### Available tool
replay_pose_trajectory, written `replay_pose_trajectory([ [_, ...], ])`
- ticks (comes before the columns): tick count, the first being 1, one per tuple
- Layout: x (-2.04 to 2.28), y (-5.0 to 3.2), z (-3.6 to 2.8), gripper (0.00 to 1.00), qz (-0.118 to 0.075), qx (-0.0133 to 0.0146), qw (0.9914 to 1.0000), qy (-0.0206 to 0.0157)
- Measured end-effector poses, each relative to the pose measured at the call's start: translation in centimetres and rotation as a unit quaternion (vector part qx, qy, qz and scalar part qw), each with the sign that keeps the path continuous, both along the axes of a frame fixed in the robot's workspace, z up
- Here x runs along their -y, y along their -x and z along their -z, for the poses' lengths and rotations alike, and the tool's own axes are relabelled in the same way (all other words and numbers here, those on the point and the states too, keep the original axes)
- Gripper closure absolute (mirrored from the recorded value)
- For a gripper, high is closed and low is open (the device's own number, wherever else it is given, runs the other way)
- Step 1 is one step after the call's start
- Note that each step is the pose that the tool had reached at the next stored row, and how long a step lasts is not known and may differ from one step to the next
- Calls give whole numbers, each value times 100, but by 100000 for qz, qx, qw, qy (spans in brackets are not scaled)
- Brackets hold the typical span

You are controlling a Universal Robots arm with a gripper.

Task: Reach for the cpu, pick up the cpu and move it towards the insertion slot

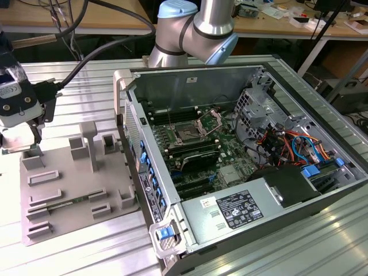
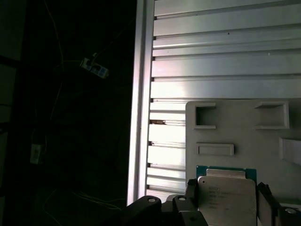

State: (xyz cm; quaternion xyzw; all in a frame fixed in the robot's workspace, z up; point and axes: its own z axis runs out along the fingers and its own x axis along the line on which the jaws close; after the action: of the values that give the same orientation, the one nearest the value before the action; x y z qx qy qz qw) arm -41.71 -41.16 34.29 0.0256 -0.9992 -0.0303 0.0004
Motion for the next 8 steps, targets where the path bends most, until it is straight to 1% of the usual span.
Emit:
replay_pose_trajectory([
  [8, 0, 0, -17, 45, -2, 2, 100000, -72],
])
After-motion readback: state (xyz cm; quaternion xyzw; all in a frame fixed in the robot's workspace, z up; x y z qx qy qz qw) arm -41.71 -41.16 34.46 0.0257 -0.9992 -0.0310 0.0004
